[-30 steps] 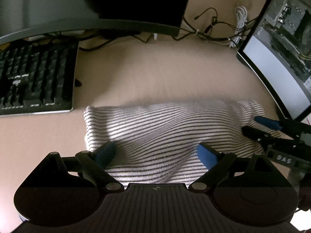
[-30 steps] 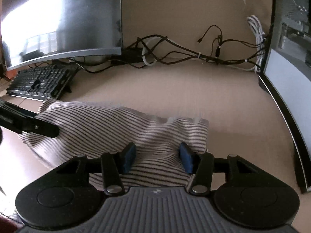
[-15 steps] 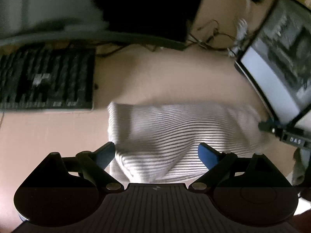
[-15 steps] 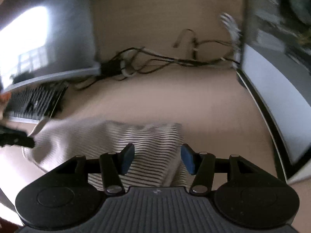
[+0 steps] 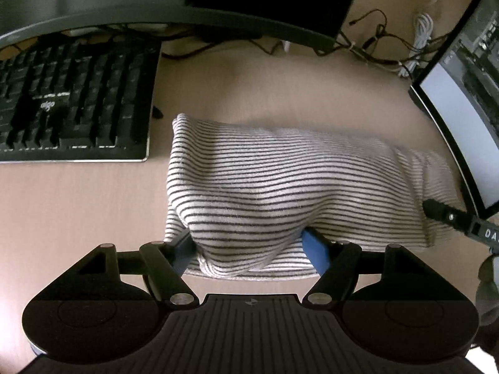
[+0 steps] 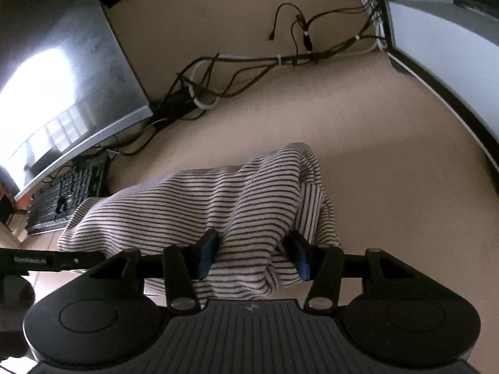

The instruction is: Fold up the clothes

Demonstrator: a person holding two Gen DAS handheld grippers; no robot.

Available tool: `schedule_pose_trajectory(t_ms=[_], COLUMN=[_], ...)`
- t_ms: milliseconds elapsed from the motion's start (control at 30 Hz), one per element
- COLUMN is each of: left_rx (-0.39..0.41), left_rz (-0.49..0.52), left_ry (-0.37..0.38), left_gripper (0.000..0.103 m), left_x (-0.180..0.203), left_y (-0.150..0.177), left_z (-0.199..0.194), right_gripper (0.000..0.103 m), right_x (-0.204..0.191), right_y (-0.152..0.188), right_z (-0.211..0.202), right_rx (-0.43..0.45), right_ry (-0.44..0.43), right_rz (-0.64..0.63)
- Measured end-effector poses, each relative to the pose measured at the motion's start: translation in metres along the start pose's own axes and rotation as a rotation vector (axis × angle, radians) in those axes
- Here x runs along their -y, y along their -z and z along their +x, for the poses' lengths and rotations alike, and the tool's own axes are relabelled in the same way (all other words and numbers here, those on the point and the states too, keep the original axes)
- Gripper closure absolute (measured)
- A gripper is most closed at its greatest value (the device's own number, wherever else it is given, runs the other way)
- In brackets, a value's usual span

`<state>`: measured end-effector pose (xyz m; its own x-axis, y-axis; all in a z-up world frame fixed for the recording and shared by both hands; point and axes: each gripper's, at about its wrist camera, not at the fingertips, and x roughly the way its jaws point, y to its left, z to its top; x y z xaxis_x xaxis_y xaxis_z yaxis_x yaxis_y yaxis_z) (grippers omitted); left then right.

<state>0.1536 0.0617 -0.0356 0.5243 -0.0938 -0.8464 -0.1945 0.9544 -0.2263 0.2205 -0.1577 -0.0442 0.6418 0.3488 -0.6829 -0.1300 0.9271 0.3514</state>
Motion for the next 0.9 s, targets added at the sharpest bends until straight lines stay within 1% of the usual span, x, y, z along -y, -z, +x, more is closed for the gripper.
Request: schedule_pose_trajectory(t_ms=[67, 133, 200, 233, 300, 367, 400, 467, 500, 533, 567, 600, 633, 700, 733, 833, 900], left_rx=[0.001, -0.006, 0.012, 0.038, 0.092, 0.156, 0.182, 0.186, 0.187, 0.154, 0.129, 0.114, 0.113, 0.117, 0.120, 0.117, 0.117], left_rz=[0.046, 0.066, 0.081, 0.089, 0.104, 0.122, 0.133, 0.144, 0.149, 0.142, 0.136, 0.136, 0.145, 0.160, 0.163, 0.178, 0.202], left_ry=[0.002, 0.015, 0.011, 0.024, 0.052, 0.079, 0.087, 0.073, 0.066, 0.060, 0.055, 0.050, 0.044, 0.042, 0.047, 0.060, 0.059], left_gripper=[0.026, 0.025, 0.025, 0.025, 0.020, 0.012, 0.012, 0.011, 0.011, 0.012, 0.012, 0.012, 0.012, 0.010, 0.010, 0.009, 0.009], left_x=[0.005, 0.007, 0.006, 0.007, 0.009, 0.014, 0.018, 0.023, 0.026, 0.026, 0.026, 0.027, 0.027, 0.027, 0.027, 0.026, 0.026], left_y=[0.008, 0.018, 0.024, 0.024, 0.023, 0.015, 0.011, 0.004, 0.001, 0.000, 0.000, 0.001, 0.003, 0.007, 0.009, 0.012, 0.015], left_z=[-0.006, -0.013, -0.026, -0.035, -0.052, -0.064, -0.067, -0.056, -0.050, -0.038, -0.028, -0.020, -0.016, -0.012, -0.012, -0.010, -0.006], right_gripper=[0.053, 0.053, 0.053, 0.053, 0.053, 0.052, 0.050, 0.048, 0.048, 0.048, 0.048, 0.048, 0.048, 0.048, 0.048, 0.048, 0.048], right_x=[0.000, 0.003, 0.008, 0.010, 0.009, 0.006, 0.004, -0.008, -0.020, -0.032, -0.043, -0.052, -0.056, -0.061, -0.064, -0.063, -0.061], right_y=[0.001, 0.004, 0.008, 0.009, 0.011, 0.013, 0.013, 0.012, 0.013, 0.014, 0.016, 0.017, 0.017, 0.019, 0.021, 0.033, 0.037], right_z=[-0.003, -0.010, -0.017, -0.021, -0.028, -0.030, -0.031, -0.037, -0.042, -0.047, -0.053, -0.059, -0.063, -0.063, -0.058, -0.033, -0.024], right_rx=[0.006, 0.011, 0.006, 0.002, -0.001, 0.002, 0.011, 0.061, 0.106, 0.151, 0.192, 0.213, 0.211, 0.170, 0.153, 0.115, 0.123], right_ry=[0.016, 0.036, 0.037, 0.035, 0.026, 0.045, 0.065, 0.139, 0.194, 0.246, 0.271, 0.253, 0.209, 0.127, 0.124, 0.196, 0.218], right_rz=[-0.021, -0.040, -0.019, -0.006, -0.003, -0.029, -0.045, -0.110, -0.183, -0.257, -0.324, -0.353, -0.340, -0.283, -0.272, -0.302, -0.333])
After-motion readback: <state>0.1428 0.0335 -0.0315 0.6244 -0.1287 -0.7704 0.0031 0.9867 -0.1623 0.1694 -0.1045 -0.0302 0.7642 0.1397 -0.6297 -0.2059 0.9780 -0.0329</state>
